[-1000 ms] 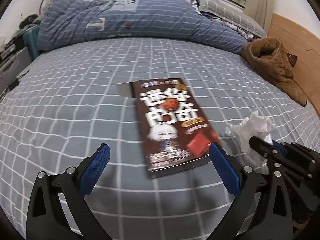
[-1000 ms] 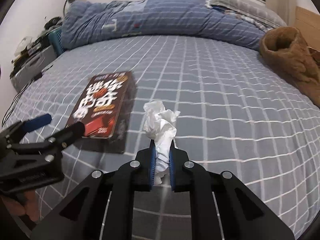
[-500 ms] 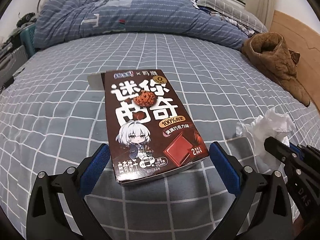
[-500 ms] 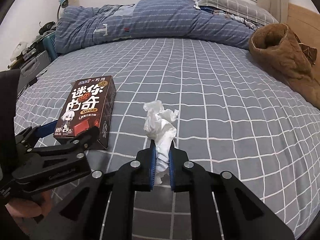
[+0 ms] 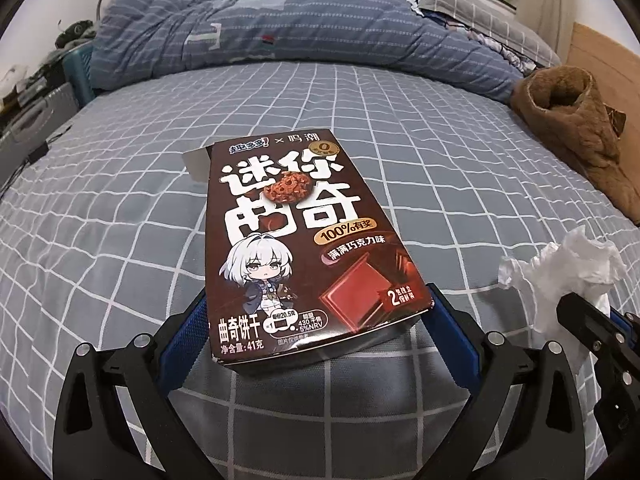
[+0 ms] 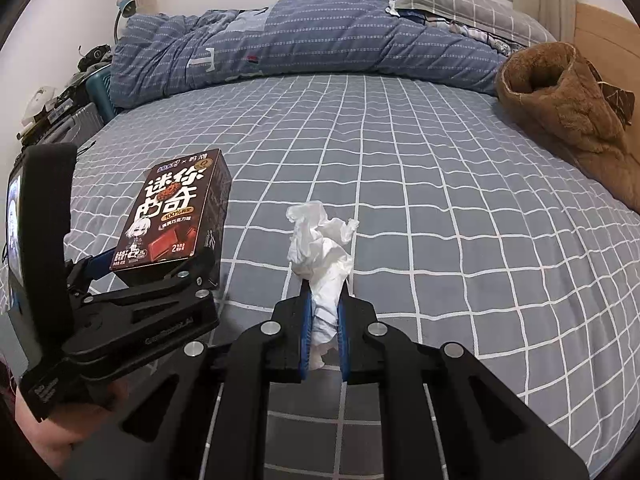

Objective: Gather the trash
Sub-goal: 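Lift the cookie box and white tissue with both tools off the bed, then carry the cookie box with the left tool while the right tool carries the tissue down over the bin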

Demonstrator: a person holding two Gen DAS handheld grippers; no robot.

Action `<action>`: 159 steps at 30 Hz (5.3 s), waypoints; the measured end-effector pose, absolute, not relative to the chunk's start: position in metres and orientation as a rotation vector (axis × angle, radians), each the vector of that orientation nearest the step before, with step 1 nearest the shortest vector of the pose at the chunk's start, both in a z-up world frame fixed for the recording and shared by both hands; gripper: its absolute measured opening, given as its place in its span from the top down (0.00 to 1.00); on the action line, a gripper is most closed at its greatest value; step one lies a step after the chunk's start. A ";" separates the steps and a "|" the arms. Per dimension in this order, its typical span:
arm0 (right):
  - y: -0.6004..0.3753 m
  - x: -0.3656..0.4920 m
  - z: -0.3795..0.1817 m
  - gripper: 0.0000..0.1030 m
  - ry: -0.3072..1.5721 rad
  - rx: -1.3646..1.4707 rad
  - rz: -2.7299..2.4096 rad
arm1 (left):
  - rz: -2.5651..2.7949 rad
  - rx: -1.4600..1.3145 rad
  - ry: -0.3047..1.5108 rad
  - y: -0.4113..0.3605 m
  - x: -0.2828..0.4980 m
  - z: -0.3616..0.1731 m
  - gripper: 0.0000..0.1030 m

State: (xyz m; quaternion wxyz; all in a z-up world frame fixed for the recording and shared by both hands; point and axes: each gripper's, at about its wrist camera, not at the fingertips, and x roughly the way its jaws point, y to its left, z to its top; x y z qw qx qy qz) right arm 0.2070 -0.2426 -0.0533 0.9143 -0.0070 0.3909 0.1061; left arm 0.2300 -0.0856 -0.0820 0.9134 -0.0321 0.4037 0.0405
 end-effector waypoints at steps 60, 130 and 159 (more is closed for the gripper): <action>-0.186 0.107 0.003 0.90 0.740 -0.083 0.220 | -0.038 -0.117 0.790 -0.029 0.097 -0.017 0.10; -0.199 -0.073 -0.008 0.90 0.766 -0.062 0.210 | -0.068 -0.058 0.805 -0.050 -0.082 -0.023 0.10; -0.224 -0.159 -0.034 0.90 0.843 -0.064 0.176 | -0.098 -0.063 0.859 -0.070 -0.170 -0.027 0.10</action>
